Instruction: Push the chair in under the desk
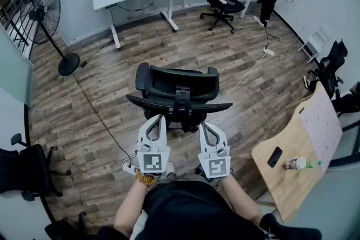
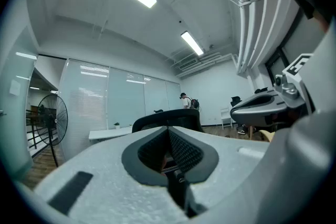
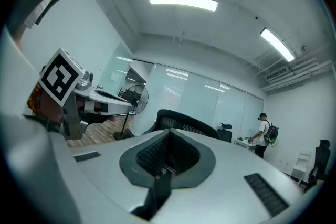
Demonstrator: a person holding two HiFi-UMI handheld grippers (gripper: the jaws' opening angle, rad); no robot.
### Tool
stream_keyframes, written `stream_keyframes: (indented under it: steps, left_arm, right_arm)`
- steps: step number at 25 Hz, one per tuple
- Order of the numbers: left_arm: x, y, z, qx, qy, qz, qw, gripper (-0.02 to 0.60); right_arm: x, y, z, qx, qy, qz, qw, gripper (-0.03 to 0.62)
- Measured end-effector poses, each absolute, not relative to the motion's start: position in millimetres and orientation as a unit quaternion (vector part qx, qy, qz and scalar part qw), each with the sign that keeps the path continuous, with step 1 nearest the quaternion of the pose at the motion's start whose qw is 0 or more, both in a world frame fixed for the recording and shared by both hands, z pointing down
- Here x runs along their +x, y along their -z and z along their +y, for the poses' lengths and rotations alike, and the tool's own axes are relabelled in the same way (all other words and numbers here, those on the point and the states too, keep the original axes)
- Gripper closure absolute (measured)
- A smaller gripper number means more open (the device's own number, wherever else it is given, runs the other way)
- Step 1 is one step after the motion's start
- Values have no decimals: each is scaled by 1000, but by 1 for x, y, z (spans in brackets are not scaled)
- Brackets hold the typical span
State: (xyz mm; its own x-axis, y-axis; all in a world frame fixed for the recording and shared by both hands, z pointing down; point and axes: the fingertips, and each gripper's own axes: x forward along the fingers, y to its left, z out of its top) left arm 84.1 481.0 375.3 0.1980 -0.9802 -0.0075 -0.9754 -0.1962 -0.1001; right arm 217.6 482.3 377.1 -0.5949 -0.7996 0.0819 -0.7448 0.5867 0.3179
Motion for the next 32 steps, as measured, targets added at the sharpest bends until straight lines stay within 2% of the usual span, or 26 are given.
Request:
stream_keyframes:
  steps: [5,7,10,12,24,29,32]
  left_arm:
    - [74,-372,472,-778,35,624,60,580]
    - [68,-373,464,-787,43,612,63,555]
    - [63,-385,447,-807,98,574,99,483]
    - [60,-395,435,-815,142,546,133,460]
    - [61,-467,388,-867,309,361,147,374]
    - [64,-507,390,-862,397,272,161,356]
    - [63,-524,389,-863,417,240,150,353]
  right_arm:
    - [218,-380,467,432,108,-890,101,592]
    - [213,-383,462,409,110,-899,108,565]
    - [204,-395,455,357,175,-902,170,497]
    - [203,-404,446,321,234,-889,228,468]
    - [216,-464,398,195,246,-870,381,413]
    - [222,-495,392,142,236,-863,424,387]
    - [223,-508,385,129,231,-860,436,393]
